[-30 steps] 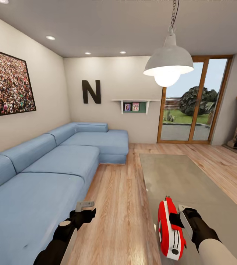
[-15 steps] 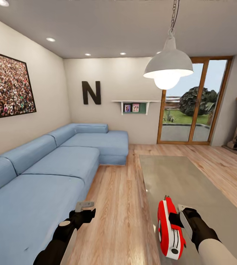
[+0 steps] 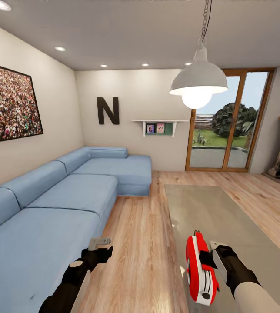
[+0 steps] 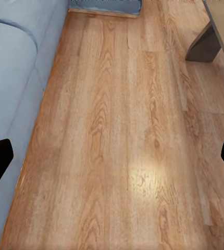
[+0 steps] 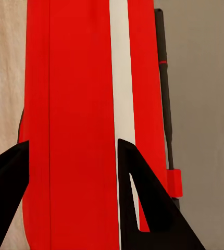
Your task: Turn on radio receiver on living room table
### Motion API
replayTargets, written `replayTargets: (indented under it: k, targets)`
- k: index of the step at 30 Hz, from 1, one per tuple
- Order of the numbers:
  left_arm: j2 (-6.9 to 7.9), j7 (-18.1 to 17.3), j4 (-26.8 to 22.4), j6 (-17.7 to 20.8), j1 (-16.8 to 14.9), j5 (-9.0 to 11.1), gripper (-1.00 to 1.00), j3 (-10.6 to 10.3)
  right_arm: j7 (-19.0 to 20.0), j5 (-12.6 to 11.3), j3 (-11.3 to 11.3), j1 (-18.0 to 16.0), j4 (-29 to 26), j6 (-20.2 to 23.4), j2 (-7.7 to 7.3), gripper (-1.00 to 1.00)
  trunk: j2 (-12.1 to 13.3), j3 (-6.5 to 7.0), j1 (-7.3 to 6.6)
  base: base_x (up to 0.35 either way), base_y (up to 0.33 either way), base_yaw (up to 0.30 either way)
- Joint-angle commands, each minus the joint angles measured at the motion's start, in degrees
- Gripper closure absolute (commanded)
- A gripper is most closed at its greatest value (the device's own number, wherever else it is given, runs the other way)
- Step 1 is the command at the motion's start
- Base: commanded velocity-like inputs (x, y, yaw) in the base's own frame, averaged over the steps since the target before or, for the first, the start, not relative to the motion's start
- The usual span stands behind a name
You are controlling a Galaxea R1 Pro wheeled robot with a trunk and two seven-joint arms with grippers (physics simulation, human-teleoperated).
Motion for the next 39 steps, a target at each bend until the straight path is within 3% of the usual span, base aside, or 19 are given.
replayTargets:
  k: [1, 14, 17, 20, 25, 29, 32, 35, 39]
  targets:
    - [0.00, 0.00, 0.00, 0.00, 0.01, 0.00, -1.00, 0.00, 0.03, 0.00, -0.03, -0.01, -0.14, -0.08, 0.00, 1.00, 0.41, 0.19, -0.23, 0.000, 0.000, 0.000]
    - [0.00, 0.00, 0.00, 0.00, 0.01, -0.09, -1.00, 0.00, 0.15, 0.01, -0.07, -0.01, -0.84, -1.94, 0.00, 1.00, 5.63, 2.52, -3.08, 0.000, 0.000, 0.000]
    - [0.00, -0.03, 0.00, -0.01, 0.01, -0.04, -1.00, 0.00, 0.80, 0.00, -0.07, -0.01, -0.86, -1.92, 0.00, 1.00, 5.63, 2.52, -3.08, 0.000, 0.000, 0.000]
    - [0.05, -0.13, -0.03, -0.08, 0.01, 0.05, -1.00, 0.11, 4.60, 0.12, -0.01, -0.01, -0.87, -1.92, -0.05, 1.00, 5.63, 2.52, -3.08, 0.000, 0.000, 0.000]
    - [0.15, 0.06, -0.08, -0.17, 0.01, -0.01, -1.00, 0.20, 5.96, 0.16, 0.02, -0.01, -0.87, -1.91, -0.22, 1.00, 5.63, 2.52, -3.08, 0.000, 0.000, 0.000]
    - [0.28, -0.22, 0.14, -2.61, 0.01, -0.05, -1.00, 0.45, 7.04, 0.17, 0.05, -0.01, -1.17, -2.91, -0.38, 1.00, 5.63, 2.52, -3.08, 0.000, 0.000, 0.000]
    - [0.43, -0.27, 0.94, -3.36, 0.01, -0.07, -1.00, 0.70, 15.71, 1.58, 0.16, -0.01, -1.58, -6.02, -2.04, 1.00, 5.63, 2.52, -3.08, 0.000, 0.000, 0.000]
    - [0.50, -0.34, 1.18, -3.50, 0.01, -0.16, -1.00, 0.71, 26.12, 6.45, 0.12, -0.01, -1.65, -8.68, -4.38, 1.00, 5.63, 2.52, -3.08, 0.000, 0.000, 0.000]
    - [0.47, -0.58, 1.16, -3.51, 0.01, 0.08, -1.00, 0.56, 30.71, 7.66, 0.22, -0.01, -1.56, -10.19, -4.79, 1.00, 5.63, 2.52, -3.08, 0.000, 0.000, 0.000]
